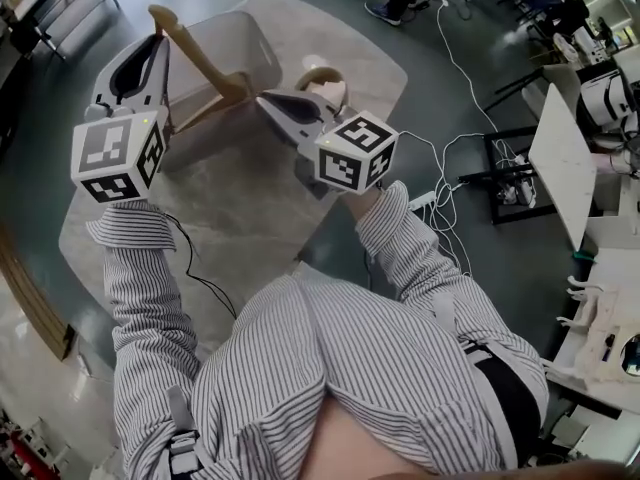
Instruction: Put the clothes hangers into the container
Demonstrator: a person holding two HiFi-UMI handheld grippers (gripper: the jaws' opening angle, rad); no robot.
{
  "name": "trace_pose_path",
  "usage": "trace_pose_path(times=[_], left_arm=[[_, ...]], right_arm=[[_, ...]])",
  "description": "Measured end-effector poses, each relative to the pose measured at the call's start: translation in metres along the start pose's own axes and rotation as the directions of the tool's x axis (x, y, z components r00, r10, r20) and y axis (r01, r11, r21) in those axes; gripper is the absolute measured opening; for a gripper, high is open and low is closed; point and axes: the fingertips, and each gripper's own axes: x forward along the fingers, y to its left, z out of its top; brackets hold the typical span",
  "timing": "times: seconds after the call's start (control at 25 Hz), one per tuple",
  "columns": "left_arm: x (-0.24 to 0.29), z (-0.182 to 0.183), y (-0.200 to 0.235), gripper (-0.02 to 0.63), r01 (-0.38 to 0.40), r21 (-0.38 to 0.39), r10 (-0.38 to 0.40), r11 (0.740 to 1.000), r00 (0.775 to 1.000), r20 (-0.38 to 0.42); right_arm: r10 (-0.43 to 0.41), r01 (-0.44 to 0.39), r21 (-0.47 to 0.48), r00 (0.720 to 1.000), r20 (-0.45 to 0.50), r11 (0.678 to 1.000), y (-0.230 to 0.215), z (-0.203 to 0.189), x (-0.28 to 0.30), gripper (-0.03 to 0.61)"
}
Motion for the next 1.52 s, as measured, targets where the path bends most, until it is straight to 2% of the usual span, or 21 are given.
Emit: trace_pose_path(times=[0.44,0.6,0.84,1.28,1.52], left_arm=[[-0.015,0.044,0.029,0.041,-0.075,0.024,0.072,0.997,0.992,0.100],[-0.016,0.049,0.042,0.041,-0.095,0.013,0.093,0.995,0.990,0.103],[-0.008,0.027,0.044,0.041,-0.100,0.031,0.098,0.995,0.993,0.061],[-0.009,-0.019,0.021,0.041,-0.088,0.051,0.088,0.995,0.996,-0.013],[-0.014,-0.044,0.007,0.041,-0.060,0.017,0.061,0.998,0.996,-0.065]], right_arm=[[0.009,-0.009,-0.018,1.000,-0.003,1.000,0.009,0.002,0.010,0.015],[0.006,-0.006,-0.020,1.000,0.001,1.000,0.012,0.003,0.008,0.015],[-0.002,0.002,-0.014,1.000,0.000,1.000,0.008,0.001,0.008,0.015],[-0.012,0.012,-0.004,1.000,-0.003,1.000,0.007,-0.005,0.001,0.014],[-0.009,0.008,-0.004,1.000,-0.015,1.000,0.011,-0.013,-0.002,0.015]])
